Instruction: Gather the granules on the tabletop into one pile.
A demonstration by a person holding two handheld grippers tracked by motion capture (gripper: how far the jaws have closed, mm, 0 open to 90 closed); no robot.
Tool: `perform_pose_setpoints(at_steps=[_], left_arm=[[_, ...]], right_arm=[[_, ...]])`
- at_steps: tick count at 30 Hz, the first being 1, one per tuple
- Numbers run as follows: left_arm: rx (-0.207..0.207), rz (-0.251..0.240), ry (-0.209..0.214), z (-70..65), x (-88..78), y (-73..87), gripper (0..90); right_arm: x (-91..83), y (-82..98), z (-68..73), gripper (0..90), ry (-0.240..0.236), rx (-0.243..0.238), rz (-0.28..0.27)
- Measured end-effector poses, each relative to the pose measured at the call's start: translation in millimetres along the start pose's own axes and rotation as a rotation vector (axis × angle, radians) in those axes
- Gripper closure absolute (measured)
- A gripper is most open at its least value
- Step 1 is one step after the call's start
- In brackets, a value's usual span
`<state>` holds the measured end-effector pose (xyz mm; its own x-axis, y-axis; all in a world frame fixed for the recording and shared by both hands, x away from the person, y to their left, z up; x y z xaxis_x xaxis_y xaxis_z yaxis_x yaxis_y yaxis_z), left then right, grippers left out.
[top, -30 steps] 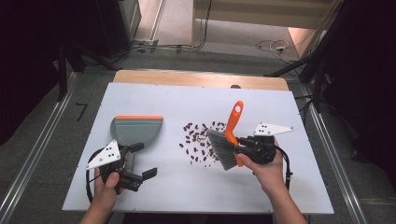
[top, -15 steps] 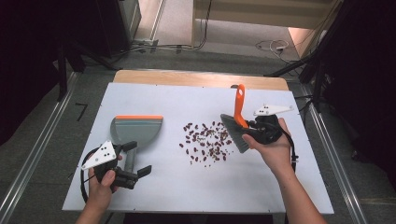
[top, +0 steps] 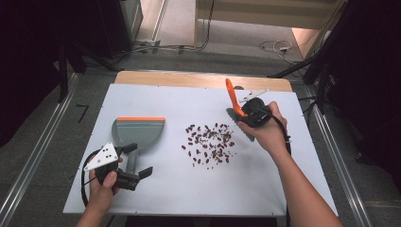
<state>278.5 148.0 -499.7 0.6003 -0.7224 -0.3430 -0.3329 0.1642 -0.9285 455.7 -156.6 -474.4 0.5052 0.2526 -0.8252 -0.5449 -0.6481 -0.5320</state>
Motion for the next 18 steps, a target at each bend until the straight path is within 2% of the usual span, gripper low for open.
perform_pose_setpoints(at_steps=[8,11,13,14,18], left_arm=[[-0.006,-0.003,0.005,-1.9,0.8,-0.3,0.2],[-0.005,0.002,0.008,-2.7,2.0,0.5,0.2],[-0.007,-0.001,0.009,-2.2,2.1,0.4,0.2],[-0.007,-0.002,0.009,-2.0,2.1,0.4,0.2],[-0.009,0.000,0.010,-2.2,2.5,0.8,0.2]], right_arm=[[36.4,1.5,-3.2,68.4,0.093,-0.070,0.135],[46.8,1.1,-2.2,68.4,0.143,-0.085,0.164],[53.1,1.3,-1.8,68.4,0.174,-0.117,0.184],[56.5,2.1,0.0,68.4,0.183,-0.124,0.196],[64.9,2.2,14.8,68.5,0.170,-0.144,0.227]])
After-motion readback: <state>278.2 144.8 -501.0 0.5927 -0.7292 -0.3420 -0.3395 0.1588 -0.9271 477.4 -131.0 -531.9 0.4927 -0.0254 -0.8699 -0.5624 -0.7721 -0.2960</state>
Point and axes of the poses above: each handheld gripper's, and its own axes: x roughly forward along the jaws, y roughly out of its underside, z roughly to its left, the point moved 10 cm from there along x, roughly forward along the jaws, and after that the axes turned 3 degrees about z, right-handed, at the moved point
